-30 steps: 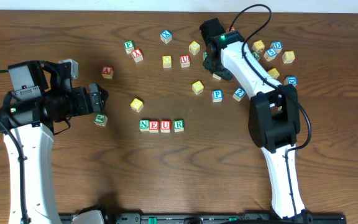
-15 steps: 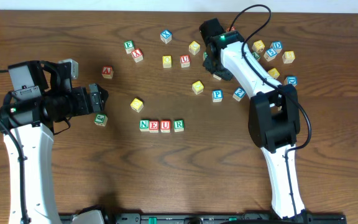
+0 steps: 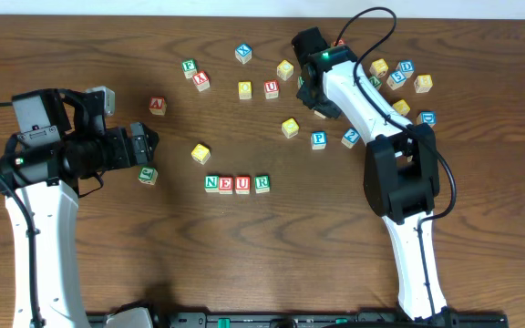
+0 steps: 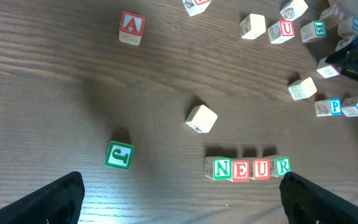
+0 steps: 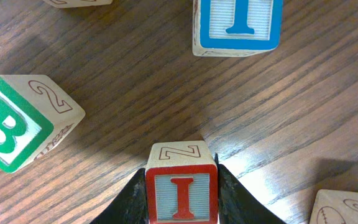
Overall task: Spell out NEURIPS
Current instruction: 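Lift the red I block and carry it toward the N E U R row, then lower the red I block to the right of the green R block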
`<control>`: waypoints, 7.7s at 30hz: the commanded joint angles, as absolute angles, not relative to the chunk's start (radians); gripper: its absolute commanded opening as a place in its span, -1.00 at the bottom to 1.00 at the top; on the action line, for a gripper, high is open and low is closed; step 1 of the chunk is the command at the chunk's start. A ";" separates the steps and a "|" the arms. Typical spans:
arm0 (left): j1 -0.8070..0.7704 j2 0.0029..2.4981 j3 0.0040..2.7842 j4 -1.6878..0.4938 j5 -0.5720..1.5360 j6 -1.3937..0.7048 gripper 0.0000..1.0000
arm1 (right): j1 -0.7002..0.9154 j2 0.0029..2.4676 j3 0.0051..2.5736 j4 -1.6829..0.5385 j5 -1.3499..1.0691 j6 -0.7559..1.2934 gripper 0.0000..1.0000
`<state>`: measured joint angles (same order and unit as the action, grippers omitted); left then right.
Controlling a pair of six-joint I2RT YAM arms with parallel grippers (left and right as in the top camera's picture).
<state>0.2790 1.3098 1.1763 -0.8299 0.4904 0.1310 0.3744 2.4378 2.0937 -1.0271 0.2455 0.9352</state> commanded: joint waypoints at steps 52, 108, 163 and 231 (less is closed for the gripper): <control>0.283 1.306 1.197 -0.830 0.485 0.126 0.98 | 0.437 2.201 2.254 -1.206 0.314 0.594 -0.97; 0.283 1.306 1.197 -0.830 0.485 0.126 0.98 | 0.748 1.687 1.177 -0.770 0.233 0.762 -0.87; 0.283 1.306 1.197 -0.830 0.485 0.126 0.98 | 0.787 1.793 1.178 -0.653 0.253 0.770 -0.90; 0.283 1.306 1.197 -0.830 0.485 0.126 0.97 | 0.811 1.908 1.173 -0.559 0.245 0.731 -0.42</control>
